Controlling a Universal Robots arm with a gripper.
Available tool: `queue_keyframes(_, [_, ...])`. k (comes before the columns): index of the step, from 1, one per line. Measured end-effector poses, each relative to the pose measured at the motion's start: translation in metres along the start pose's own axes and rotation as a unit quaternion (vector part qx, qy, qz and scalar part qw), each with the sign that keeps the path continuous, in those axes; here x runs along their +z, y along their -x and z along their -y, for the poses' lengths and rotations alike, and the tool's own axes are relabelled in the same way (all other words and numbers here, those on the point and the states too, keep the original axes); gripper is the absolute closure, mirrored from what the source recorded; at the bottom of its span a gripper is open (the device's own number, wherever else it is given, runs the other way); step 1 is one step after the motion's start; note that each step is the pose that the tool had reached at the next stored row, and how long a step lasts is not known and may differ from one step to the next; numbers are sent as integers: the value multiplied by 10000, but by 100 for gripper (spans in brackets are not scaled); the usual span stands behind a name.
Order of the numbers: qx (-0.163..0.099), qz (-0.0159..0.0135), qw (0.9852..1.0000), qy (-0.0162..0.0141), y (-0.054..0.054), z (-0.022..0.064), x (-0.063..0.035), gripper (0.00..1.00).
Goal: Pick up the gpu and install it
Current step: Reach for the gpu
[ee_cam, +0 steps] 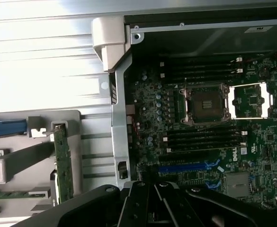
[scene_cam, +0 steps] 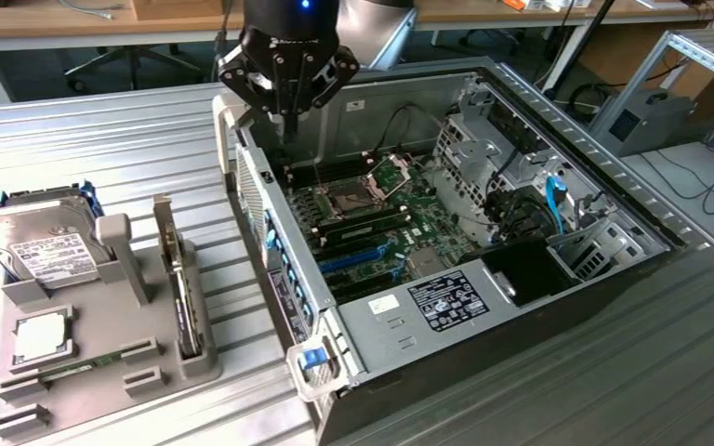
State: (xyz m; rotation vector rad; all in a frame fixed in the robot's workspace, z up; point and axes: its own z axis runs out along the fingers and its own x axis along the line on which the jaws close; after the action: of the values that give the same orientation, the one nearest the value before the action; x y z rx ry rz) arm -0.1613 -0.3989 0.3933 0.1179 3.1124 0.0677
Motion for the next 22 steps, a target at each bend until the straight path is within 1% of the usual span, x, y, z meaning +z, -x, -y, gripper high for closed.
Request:
queue_keyframes(10, [0, 0, 10000, 0, -146, 11, -5, 89])
queue_keyframes(22, [0, 0, 10000, 0, -384, 28, -11, 89])
